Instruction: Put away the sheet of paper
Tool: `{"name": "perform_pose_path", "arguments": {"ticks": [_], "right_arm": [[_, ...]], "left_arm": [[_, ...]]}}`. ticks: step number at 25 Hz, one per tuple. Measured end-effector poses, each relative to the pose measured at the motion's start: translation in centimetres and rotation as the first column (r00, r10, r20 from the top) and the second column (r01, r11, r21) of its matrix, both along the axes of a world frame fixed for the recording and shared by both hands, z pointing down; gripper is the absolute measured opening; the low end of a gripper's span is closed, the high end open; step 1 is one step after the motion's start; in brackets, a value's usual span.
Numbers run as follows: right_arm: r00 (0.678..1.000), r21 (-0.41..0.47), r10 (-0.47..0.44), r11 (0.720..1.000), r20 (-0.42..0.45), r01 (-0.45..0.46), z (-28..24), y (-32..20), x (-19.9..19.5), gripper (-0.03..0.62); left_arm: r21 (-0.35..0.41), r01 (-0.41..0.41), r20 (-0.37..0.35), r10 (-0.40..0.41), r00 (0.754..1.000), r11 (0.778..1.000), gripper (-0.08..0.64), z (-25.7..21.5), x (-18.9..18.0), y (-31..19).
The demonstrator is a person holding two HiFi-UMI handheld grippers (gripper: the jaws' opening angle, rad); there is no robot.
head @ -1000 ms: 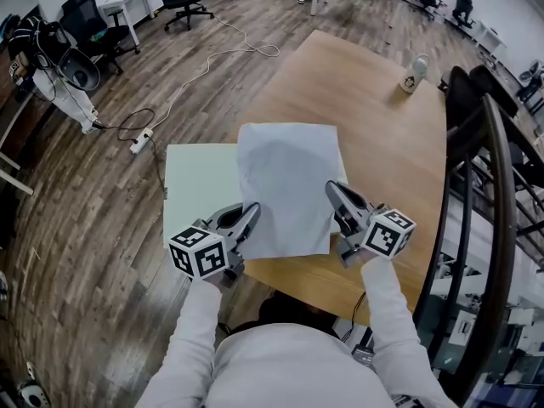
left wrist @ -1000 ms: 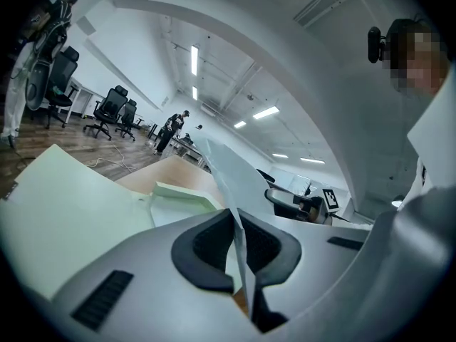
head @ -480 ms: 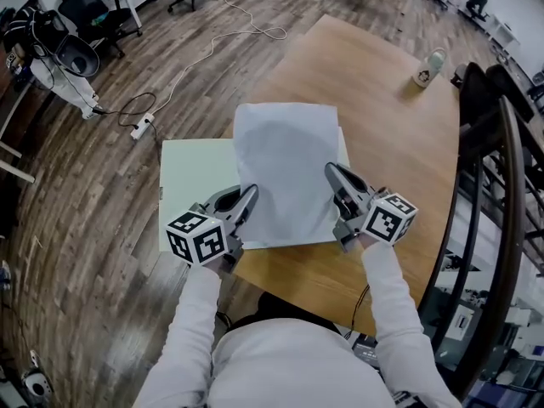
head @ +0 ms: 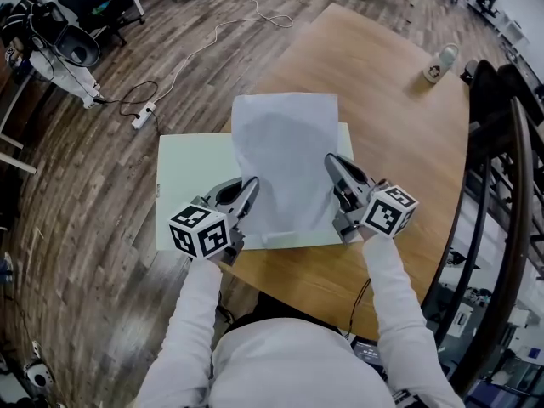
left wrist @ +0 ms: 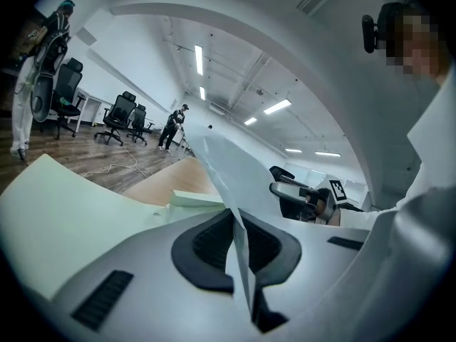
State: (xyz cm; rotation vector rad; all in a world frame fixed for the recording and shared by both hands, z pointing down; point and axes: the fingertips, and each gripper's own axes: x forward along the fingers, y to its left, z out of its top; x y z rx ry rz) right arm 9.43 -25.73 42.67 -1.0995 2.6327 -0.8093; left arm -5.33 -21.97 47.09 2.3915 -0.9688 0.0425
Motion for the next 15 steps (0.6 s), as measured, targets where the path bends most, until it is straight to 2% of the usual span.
{"name": "perform_pose_path", "arguments": {"ticks": [9, 15], "right_arm": [[0.999, -0.014, -0.022, 1.0, -0.04, 0.021, 2.0, -0.5, -0.1, 0.028], [0.995, -0.026, -0.03, 0.999, -0.094, 0.028, 3.4, -0.8, -0.3, 0.028]], "left_arm": [[-0.01, 0.029, 0.021, -0.029, 0.999, 1.0, 0.017, 2.0, 0.1, 0.0], [-0.012, 0.014, 0.066, -0.014, 0.998, 1.0, 0.017, 3.5, 0.3, 0.3]]}}
